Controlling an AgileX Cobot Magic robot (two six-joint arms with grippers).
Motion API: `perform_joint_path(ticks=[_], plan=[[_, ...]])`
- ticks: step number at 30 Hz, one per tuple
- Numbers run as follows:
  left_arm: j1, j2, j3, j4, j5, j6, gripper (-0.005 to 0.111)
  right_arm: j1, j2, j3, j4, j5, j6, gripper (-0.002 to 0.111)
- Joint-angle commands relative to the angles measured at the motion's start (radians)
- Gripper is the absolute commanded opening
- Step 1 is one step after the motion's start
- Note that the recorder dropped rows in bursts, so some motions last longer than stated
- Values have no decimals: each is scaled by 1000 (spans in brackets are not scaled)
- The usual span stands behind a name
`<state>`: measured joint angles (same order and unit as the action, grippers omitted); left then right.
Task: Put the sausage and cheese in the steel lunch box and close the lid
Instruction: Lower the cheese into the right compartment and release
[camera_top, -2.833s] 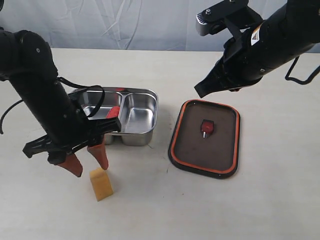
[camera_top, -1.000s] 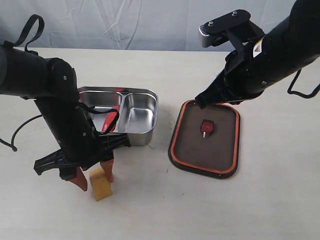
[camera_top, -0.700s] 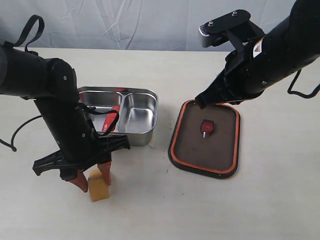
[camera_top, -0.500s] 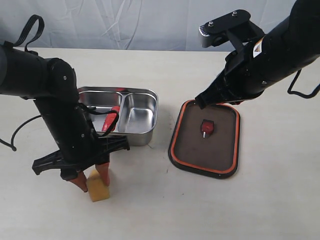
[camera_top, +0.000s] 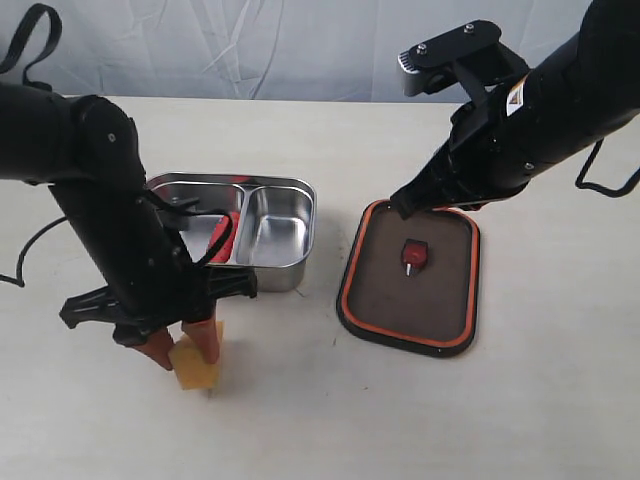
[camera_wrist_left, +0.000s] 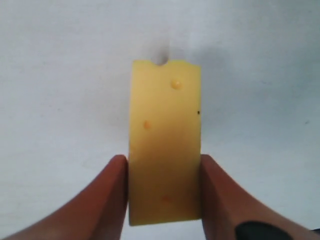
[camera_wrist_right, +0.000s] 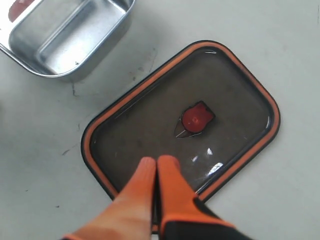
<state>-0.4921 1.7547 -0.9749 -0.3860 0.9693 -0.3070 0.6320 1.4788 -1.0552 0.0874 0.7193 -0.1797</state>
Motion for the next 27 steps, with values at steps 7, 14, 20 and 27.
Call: perform_joint_path(ticks=[7,14,20,27], plan=[[-8,-162,-41,-1,-47,62,0,-5,-8,6,0,40,0,2],[-8,-183,-133,34,-190,128,0,-5,-15,6,0,39,22,2],[32,-53,-201,64,-249,203,0,-5,-88,6,0,39,22,2],[32,72,-321,52,-284,271,0,-5,-121,6,0,62,54,2]])
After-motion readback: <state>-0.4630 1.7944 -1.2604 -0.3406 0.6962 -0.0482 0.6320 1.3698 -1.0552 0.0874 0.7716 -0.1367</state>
